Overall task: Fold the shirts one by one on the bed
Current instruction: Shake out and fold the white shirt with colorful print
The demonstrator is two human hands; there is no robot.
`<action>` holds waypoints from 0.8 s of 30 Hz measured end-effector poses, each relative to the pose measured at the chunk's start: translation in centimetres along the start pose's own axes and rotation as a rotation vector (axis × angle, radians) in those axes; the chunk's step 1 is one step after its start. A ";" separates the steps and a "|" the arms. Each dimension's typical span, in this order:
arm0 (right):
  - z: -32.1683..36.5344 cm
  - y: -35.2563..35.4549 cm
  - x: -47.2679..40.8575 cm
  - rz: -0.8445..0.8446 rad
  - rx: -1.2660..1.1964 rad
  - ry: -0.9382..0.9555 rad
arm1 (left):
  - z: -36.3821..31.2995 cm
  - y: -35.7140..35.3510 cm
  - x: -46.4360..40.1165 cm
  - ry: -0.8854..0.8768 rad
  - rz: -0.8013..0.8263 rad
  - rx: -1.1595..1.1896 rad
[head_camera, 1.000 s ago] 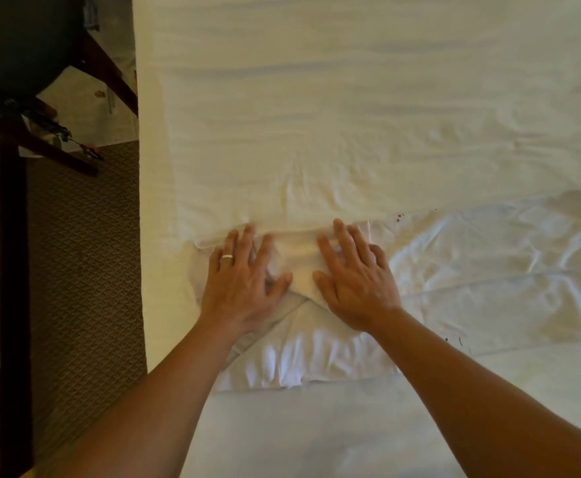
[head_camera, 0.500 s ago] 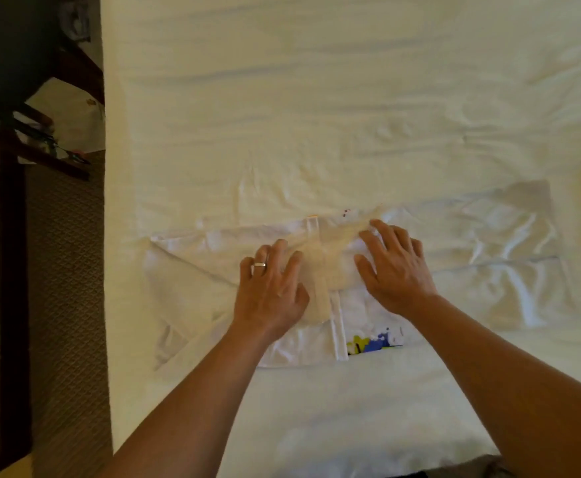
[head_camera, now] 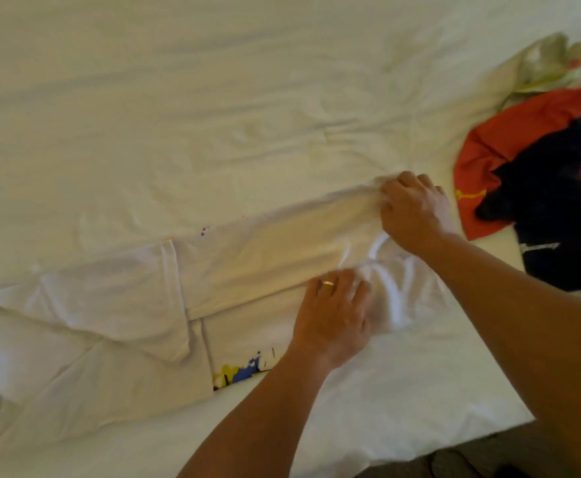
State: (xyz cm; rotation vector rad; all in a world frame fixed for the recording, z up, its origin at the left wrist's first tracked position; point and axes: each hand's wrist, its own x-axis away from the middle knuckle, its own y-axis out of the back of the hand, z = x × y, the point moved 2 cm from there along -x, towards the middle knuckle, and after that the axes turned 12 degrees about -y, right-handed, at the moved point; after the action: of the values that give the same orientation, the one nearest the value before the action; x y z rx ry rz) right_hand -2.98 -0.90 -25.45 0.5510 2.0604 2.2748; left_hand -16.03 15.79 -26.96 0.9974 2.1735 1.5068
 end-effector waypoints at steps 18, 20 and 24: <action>-3.1 1.1 -3.7 0.216 -0.353 -0.130 | -5.7 -1.8 -7.8 0.054 -0.245 0.317; -2.4 2.5 -3.2 0.307 -0.493 -0.180 | -5.6 -0.6 -6.7 0.176 -0.294 0.490; 0.5 4.8 -2.0 0.395 -0.651 -0.211 | -6.0 1.3 -3.4 0.367 -0.452 0.642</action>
State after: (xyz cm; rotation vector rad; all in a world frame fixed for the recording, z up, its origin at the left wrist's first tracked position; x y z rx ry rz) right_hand 0.04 -1.56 -21.26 1.1401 1.0822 2.7331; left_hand -16.79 9.54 -23.85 0.3277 2.9802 0.8377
